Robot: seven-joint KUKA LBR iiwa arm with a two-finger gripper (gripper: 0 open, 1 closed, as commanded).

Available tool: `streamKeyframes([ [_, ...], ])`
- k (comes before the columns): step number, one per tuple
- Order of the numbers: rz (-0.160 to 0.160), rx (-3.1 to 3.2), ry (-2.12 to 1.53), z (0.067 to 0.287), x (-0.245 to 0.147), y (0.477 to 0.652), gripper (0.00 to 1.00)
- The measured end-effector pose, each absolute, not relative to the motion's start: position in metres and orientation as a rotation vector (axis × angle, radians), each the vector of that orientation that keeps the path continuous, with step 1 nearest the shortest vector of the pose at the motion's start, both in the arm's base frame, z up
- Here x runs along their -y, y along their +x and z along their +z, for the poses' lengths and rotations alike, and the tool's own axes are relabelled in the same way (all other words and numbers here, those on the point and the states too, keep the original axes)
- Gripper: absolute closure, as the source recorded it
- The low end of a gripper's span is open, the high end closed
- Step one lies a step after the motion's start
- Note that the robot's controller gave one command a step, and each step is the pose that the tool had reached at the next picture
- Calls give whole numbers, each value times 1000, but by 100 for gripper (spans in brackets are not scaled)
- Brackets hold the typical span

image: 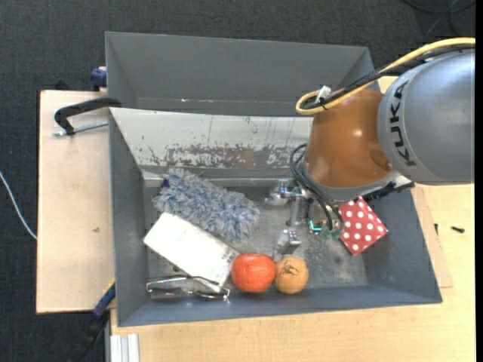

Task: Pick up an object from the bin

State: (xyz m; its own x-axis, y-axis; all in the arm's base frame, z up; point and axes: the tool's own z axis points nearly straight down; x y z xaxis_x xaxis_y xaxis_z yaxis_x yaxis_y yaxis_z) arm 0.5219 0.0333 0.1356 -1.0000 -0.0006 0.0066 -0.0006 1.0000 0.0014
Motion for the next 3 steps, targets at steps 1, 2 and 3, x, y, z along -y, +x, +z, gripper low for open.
streamKeyframes([
  [1,-3,3143,0,139,-33,524,0],
  [2,-2,3089,570,92,-62,497,100],
  [3,-1,3091,569,92,-62,497,0],
])
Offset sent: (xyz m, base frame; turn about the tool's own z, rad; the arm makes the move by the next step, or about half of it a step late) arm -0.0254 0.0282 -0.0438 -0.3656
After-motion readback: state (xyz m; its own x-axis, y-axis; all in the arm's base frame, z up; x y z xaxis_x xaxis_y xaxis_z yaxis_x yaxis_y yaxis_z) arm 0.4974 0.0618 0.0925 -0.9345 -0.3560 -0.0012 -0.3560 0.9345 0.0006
